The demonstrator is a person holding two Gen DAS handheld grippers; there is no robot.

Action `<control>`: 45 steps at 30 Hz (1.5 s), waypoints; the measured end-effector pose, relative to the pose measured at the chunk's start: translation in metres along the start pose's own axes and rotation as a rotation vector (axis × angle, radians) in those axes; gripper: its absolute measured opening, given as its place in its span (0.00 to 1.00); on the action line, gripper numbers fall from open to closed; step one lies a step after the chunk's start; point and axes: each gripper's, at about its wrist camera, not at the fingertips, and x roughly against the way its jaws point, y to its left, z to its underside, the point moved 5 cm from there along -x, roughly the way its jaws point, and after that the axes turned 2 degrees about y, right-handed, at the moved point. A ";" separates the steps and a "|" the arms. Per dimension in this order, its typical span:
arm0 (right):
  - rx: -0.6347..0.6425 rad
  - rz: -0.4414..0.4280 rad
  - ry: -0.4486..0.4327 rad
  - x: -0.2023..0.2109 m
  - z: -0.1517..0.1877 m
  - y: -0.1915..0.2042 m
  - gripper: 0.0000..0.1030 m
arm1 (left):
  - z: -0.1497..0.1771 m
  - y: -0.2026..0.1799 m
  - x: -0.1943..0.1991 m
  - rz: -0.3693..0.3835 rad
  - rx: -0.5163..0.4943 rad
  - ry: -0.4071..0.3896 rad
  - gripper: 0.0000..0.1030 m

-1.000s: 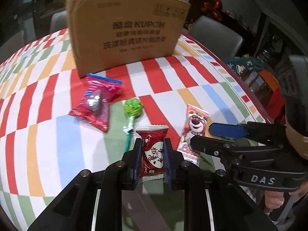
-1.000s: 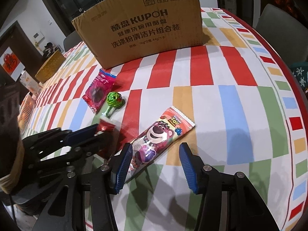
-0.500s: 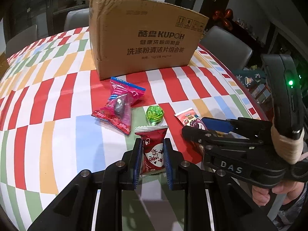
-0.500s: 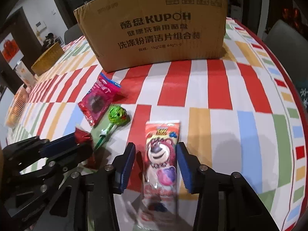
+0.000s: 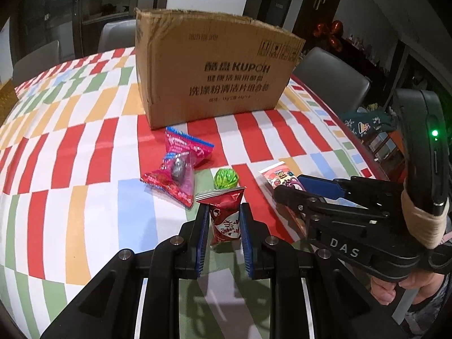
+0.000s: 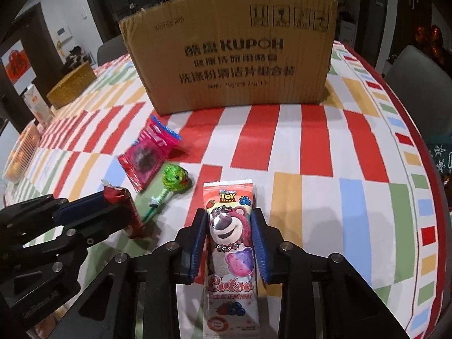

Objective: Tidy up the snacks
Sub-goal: 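Lift both packets over the box and open both tools to release them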

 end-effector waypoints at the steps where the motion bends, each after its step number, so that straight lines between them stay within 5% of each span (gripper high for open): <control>1: -0.001 -0.005 -0.012 0.005 -0.002 0.000 0.32 | -0.002 -0.001 0.003 -0.001 -0.001 -0.009 0.22; 27: 0.012 -0.034 -0.329 0.105 -0.089 0.002 0.32 | -0.096 -0.010 0.081 -0.059 -0.053 -0.283 0.21; 45: 0.025 -0.037 -0.412 0.118 -0.163 -0.002 0.32 | -0.173 0.003 0.096 -0.091 -0.085 -0.373 0.21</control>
